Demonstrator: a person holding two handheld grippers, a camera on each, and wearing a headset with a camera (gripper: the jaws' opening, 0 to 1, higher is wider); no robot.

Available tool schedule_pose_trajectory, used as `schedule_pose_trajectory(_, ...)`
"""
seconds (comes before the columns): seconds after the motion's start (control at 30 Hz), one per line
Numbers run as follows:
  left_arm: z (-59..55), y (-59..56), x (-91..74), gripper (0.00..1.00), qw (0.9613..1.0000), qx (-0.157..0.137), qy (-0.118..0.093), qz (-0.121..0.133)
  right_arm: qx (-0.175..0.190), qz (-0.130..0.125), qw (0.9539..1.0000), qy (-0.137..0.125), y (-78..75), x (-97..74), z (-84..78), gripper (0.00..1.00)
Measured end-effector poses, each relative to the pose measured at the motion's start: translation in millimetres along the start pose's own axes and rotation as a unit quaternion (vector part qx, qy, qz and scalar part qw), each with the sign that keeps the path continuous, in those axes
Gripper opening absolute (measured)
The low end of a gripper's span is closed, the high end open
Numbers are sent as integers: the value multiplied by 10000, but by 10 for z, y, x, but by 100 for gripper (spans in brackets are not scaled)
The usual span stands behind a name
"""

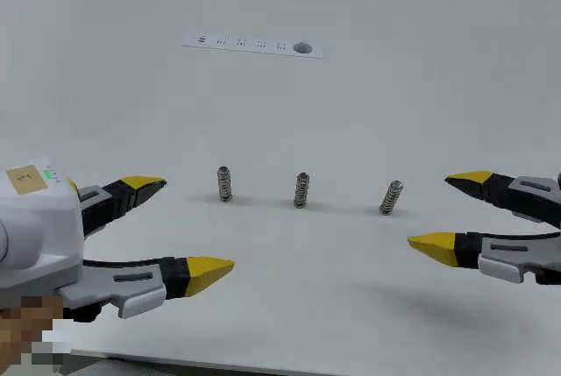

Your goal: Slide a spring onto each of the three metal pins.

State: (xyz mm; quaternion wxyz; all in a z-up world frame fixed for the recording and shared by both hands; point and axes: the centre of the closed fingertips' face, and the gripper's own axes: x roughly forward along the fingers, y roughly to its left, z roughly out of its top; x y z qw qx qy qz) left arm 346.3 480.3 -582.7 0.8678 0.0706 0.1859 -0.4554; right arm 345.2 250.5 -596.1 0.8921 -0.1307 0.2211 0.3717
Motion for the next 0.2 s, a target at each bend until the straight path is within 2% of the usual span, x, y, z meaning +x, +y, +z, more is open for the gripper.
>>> schedule_pose_trajectory(0.2, 3, -10, 5, 79, 10000, 3, 1, -15, 58, 10, 10000, -51, 19, 19, -5, 66)
